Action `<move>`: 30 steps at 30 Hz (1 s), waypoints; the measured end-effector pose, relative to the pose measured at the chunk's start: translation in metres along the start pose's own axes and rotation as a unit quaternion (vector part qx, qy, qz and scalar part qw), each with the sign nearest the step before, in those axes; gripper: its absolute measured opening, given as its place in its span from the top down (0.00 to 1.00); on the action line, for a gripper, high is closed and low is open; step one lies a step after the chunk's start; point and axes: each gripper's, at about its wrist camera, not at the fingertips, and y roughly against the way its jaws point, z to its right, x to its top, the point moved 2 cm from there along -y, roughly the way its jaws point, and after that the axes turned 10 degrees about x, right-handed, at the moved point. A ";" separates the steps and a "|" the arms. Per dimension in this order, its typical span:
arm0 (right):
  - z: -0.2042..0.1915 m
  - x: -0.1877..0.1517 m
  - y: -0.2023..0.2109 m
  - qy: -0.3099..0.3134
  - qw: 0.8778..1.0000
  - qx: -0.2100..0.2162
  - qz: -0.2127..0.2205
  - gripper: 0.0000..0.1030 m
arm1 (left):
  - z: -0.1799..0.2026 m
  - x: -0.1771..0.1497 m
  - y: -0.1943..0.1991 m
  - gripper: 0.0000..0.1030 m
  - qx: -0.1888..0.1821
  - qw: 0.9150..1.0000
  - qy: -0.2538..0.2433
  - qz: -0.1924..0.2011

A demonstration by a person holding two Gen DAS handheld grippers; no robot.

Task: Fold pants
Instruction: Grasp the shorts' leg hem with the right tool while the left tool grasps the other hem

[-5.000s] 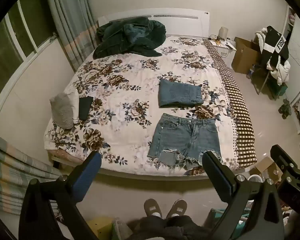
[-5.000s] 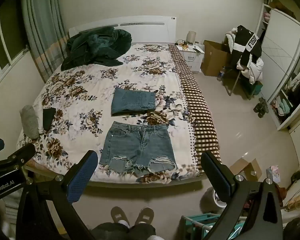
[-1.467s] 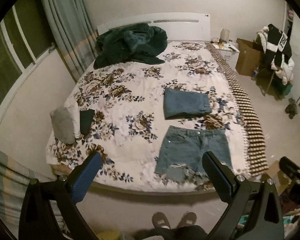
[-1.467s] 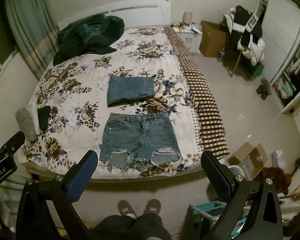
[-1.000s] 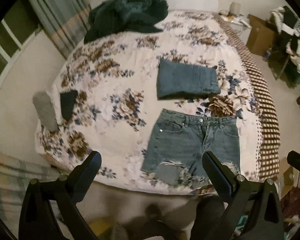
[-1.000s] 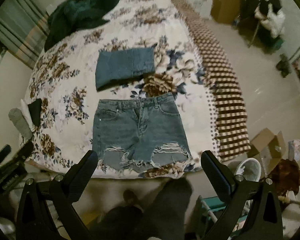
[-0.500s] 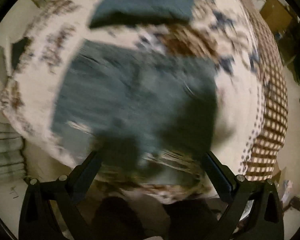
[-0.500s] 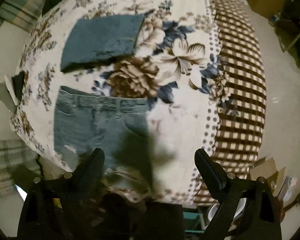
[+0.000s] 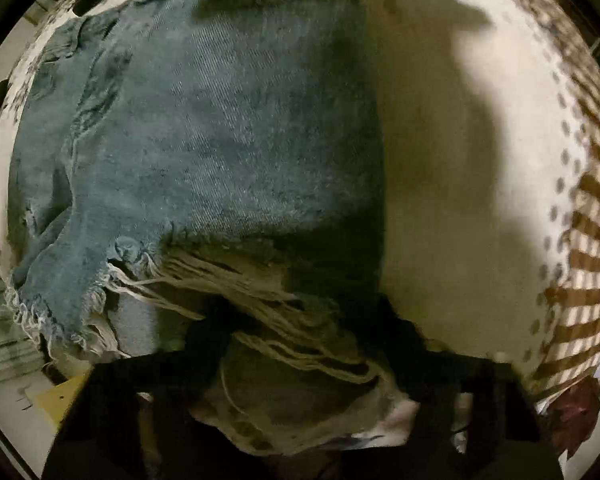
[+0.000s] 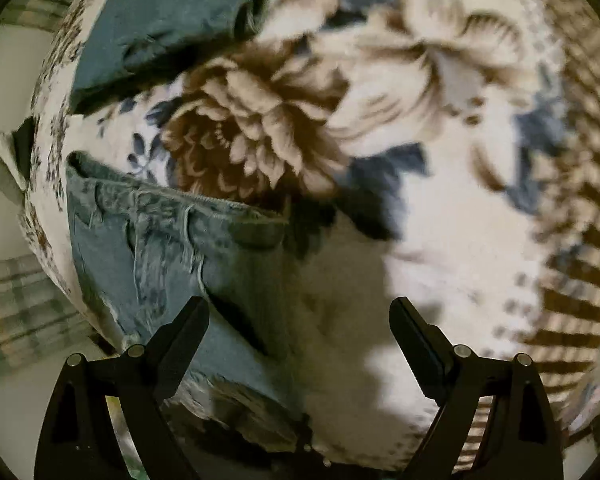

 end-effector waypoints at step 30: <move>-0.318 0.043 -0.047 0.097 0.994 0.032 0.026 0.85 | -0.366 0.026 0.032 0.93 -0.073 0.950 0.296 0.062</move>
